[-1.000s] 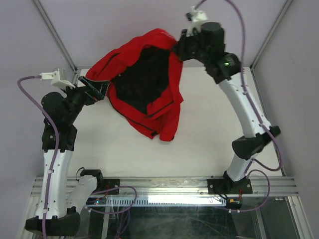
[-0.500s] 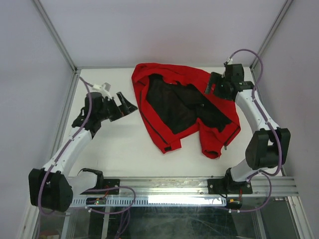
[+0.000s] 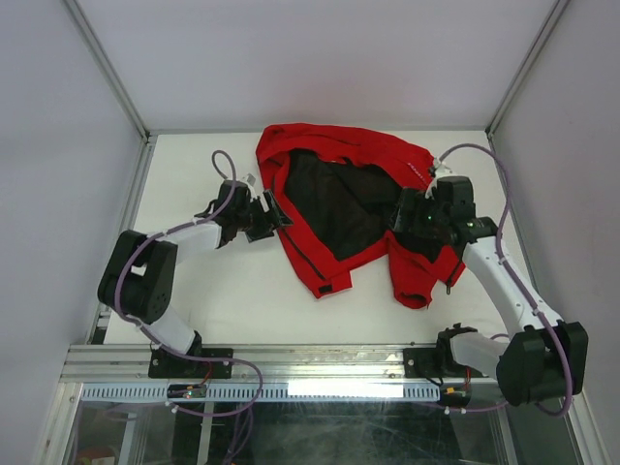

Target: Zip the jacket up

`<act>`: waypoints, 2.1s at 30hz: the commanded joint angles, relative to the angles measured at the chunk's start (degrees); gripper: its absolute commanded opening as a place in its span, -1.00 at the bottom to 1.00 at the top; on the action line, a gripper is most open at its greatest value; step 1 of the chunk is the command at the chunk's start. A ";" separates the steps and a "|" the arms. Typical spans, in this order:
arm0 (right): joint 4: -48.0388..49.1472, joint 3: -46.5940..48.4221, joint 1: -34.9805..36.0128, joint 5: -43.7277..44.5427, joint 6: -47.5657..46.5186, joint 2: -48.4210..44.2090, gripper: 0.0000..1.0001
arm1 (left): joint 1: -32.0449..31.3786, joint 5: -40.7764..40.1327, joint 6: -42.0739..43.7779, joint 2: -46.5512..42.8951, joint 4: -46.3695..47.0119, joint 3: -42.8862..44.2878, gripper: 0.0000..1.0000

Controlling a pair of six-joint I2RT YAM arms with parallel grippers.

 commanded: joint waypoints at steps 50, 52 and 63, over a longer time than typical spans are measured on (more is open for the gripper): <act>3.99 -3.85 9.24 19.58 3.78 -1.21 0.82 | -20.34 2.58 13.25 5.95 -23.30 38.39 0.06; 4.53 -3.74 5.88 19.38 4.15 0.77 0.84 | -17.28 -0.18 11.99 1.59 -21.26 30.92 0.20; 9.88 -8.68 -15.01 12.72 10.51 5.96 0.96 | -11.69 0.30 9.94 2.88 -12.70 16.09 0.33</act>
